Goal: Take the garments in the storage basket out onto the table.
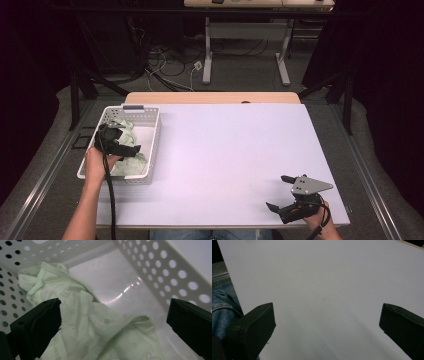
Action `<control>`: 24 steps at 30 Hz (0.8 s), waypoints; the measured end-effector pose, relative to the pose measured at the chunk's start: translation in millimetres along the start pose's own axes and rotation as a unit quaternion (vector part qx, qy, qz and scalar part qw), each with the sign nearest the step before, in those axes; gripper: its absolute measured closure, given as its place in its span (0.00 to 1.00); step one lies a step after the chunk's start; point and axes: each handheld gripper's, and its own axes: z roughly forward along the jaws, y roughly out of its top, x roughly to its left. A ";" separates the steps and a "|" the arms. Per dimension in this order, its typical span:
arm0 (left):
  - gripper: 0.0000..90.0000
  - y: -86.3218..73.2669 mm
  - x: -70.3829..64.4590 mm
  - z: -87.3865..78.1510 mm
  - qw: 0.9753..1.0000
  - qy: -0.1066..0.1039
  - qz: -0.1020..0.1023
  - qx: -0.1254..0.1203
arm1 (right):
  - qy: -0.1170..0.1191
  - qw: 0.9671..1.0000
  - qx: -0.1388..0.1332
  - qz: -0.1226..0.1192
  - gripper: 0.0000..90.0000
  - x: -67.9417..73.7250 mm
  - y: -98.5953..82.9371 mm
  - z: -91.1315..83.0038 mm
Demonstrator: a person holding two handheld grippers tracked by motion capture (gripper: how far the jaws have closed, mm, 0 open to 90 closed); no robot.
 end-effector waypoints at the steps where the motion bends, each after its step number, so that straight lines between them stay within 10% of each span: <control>1: 0.00 0.3 1.3 2.1 1.000 -0.001 -0.006 0.005 | 0.002 1.000 0.003 0.000 0.00 0.1 0.2 -0.1; 18: 0.00 4.8 17.1 29.3 0.997 -0.013 0.000 0.077 | 0.002 1.000 0.002 0.002 0.00 0.7 0.0 0.7; 24: 0.00 6.0 17.7 40.6 0.992 -0.029 0.003 0.120 | 0.002 1.000 0.003 0.000 0.00 0.0 0.0 0.5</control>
